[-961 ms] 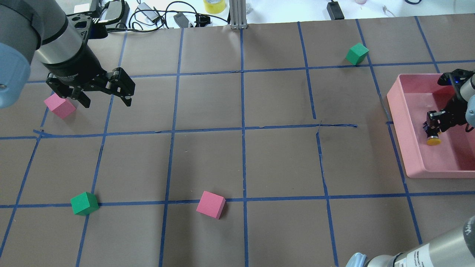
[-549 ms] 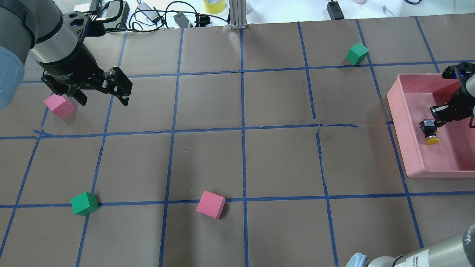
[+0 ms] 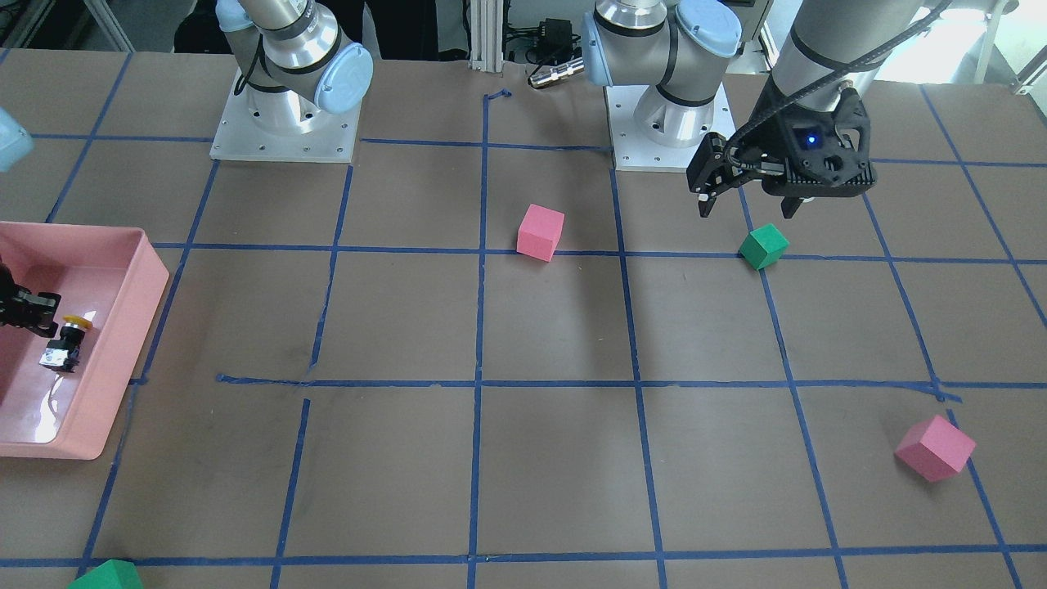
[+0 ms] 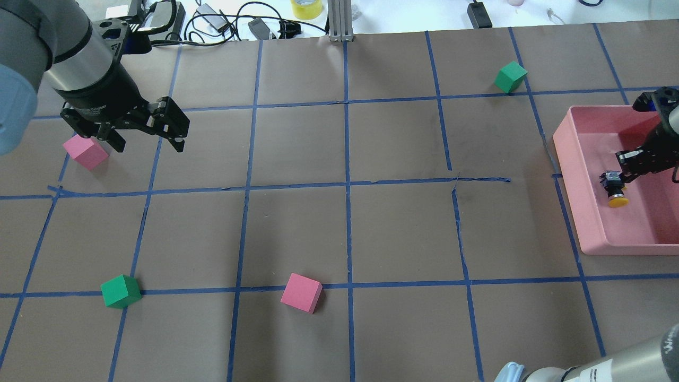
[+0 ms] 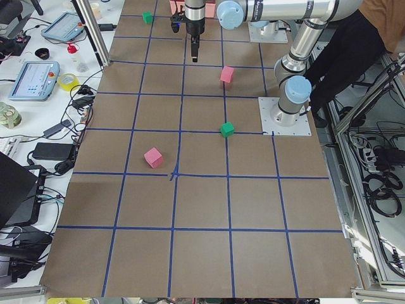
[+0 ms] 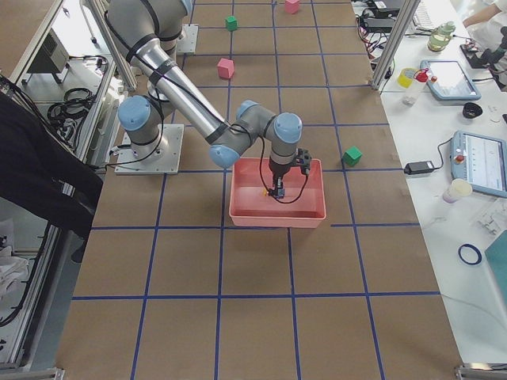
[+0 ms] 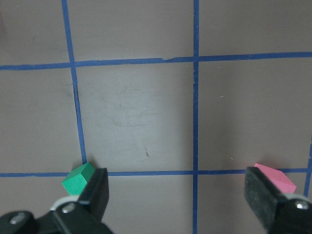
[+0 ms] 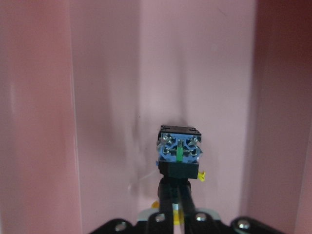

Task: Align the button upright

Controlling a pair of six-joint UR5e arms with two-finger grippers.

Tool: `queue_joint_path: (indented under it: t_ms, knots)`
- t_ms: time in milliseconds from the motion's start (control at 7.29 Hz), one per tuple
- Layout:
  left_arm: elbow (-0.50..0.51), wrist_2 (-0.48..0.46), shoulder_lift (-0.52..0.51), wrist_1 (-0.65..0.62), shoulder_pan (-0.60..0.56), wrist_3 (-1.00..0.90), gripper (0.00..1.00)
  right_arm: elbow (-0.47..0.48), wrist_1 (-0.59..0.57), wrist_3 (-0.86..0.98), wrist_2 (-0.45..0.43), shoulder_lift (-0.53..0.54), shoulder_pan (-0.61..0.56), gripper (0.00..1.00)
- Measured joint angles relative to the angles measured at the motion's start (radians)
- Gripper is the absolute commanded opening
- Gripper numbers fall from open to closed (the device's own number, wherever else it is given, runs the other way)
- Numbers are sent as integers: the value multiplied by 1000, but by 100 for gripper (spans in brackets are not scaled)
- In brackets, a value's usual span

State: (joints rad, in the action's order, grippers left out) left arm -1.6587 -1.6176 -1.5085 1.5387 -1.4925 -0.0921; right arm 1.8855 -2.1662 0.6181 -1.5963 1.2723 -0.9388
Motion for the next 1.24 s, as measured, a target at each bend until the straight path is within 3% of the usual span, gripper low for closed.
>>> queue_joint_path:
  t_ms: [412,549,686,1235]
  knots:
    - [0,-1,3,1,0,2,100,3,-29,9,108,-23,0,66]
    - [-1,-2,4,2,-1,20,100,3,-51,10,113,-42,0,68]
    - [-1,-2,5,4,-1,61,100,4,-76,8,112,-61,0,80]
    - [-12,-7,8,11,0,131,100,33,-94,-1,110,-77,0,91]
